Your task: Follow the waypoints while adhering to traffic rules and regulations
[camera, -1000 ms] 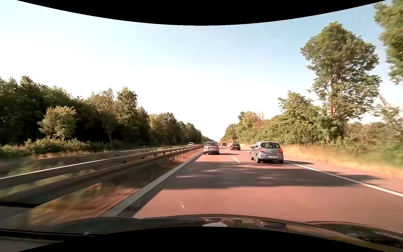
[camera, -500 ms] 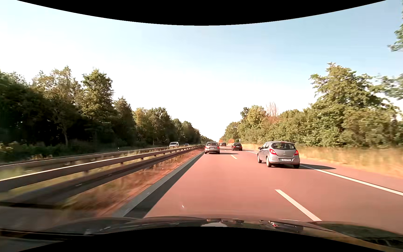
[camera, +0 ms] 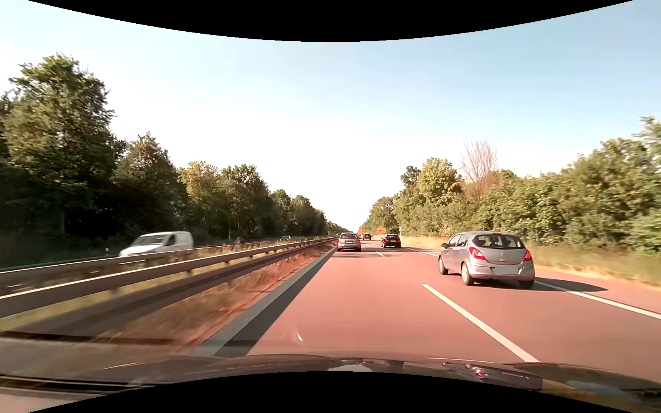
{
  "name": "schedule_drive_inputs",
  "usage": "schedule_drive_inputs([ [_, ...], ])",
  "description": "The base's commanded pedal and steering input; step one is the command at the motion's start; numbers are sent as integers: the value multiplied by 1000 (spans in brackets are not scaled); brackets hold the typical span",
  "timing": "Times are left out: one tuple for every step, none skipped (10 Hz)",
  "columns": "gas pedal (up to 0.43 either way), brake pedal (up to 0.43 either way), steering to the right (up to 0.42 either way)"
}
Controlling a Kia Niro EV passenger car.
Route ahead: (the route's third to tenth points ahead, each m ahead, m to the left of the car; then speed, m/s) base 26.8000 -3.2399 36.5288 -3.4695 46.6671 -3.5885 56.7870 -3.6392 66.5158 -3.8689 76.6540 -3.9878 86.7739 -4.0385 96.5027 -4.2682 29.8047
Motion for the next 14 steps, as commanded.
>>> schedule_drive_inputs([
  [409,6,-1],
  [409,6,-1],
  [409,6,-1],
  [421,6,-1],
  [421,6,-1],
  [421,6,-1],
  [421,6,-1],
  [421,6,-1],
  [421,6,-1],
  [421,6,-1],
  [421,6,-1],
  [421,6,-1],
  [421,6,-1],
  [421,6,-1],
])
